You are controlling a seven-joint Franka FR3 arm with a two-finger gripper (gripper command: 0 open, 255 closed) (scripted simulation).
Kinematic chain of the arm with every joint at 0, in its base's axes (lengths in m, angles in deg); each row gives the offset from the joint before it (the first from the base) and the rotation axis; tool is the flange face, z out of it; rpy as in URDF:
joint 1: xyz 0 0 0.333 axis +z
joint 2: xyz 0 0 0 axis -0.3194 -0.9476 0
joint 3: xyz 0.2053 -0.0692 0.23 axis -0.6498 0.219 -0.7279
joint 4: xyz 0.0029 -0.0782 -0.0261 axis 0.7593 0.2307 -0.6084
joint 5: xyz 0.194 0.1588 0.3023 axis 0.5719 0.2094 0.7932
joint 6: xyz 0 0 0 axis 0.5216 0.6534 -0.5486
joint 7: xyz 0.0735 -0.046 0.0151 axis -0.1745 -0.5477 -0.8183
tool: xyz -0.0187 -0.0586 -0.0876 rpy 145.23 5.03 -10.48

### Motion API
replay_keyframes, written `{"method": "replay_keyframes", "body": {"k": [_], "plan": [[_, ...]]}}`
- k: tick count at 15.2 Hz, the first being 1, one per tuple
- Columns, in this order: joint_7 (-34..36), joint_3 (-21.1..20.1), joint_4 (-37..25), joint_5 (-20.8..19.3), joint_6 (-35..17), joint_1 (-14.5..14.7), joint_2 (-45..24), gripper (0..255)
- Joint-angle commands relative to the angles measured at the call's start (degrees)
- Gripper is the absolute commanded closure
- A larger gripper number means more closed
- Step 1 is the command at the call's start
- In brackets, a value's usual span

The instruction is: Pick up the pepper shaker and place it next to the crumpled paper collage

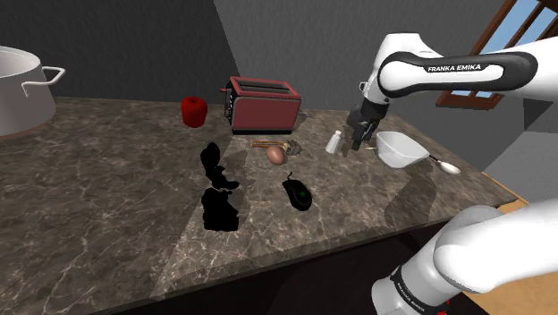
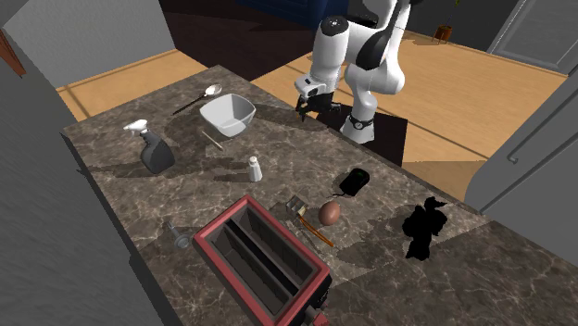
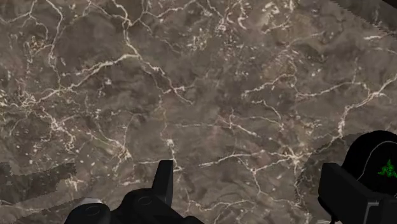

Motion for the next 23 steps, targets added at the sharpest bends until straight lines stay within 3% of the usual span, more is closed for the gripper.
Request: {"method": "replay_keyframes", "body": {"k": [1,9,19,23], "plan": [[-2.47,1.77,-1.64,-0.35,-3.22,-0.25,-3.69,0],[-13.08,7.62,-10.87,2.51,-13.41,-0.83,-19.41,0],[-27.37,9.73,-28.37,12.94,-19.24,-4.34,-39.94,0],[-27.87,9.47,-27.41,13.7,-21.84,-4.74,-41.67,0]]}}
